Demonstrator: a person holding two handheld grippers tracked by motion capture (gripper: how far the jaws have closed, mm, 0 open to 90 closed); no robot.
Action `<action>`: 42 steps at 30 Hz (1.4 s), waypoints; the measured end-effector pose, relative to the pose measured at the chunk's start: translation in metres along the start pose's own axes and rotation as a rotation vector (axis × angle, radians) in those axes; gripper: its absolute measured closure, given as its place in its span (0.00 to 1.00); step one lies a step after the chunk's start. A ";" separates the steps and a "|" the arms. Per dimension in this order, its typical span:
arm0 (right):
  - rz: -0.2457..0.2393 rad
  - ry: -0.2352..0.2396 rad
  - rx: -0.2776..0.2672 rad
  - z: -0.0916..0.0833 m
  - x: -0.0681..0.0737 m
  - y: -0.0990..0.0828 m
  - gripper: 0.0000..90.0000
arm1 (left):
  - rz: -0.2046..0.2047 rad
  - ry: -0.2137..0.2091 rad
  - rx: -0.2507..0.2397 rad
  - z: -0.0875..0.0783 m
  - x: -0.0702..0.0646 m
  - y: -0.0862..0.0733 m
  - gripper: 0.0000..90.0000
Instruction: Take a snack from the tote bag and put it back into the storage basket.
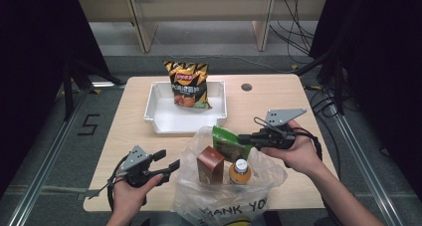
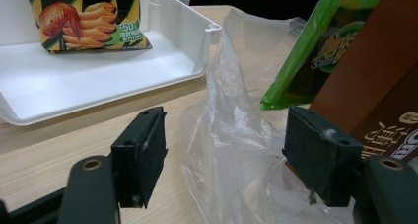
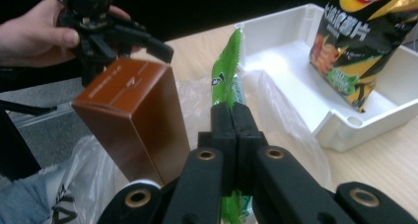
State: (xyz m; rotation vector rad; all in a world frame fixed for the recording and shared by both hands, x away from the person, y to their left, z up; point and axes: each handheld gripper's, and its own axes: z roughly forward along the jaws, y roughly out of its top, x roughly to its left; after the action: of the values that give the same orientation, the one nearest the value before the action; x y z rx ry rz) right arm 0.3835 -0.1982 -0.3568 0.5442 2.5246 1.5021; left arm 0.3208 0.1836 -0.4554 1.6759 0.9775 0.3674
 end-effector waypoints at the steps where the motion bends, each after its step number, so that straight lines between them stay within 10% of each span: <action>1: -0.013 -0.003 -0.011 0.000 -0.001 0.002 1.00 | 0.001 -0.004 0.000 0.000 0.000 0.000 0.35; 42: -0.009 -0.029 -0.153 -0.006 -0.025 0.069 1.00 | 0.002 -0.008 0.010 0.001 0.000 -0.001 0.35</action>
State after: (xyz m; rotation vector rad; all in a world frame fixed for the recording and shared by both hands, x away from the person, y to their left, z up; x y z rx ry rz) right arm 0.4202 -0.1830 -0.2944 0.5263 2.3620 1.6537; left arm 0.3209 0.1824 -0.4568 1.6865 0.9733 0.3570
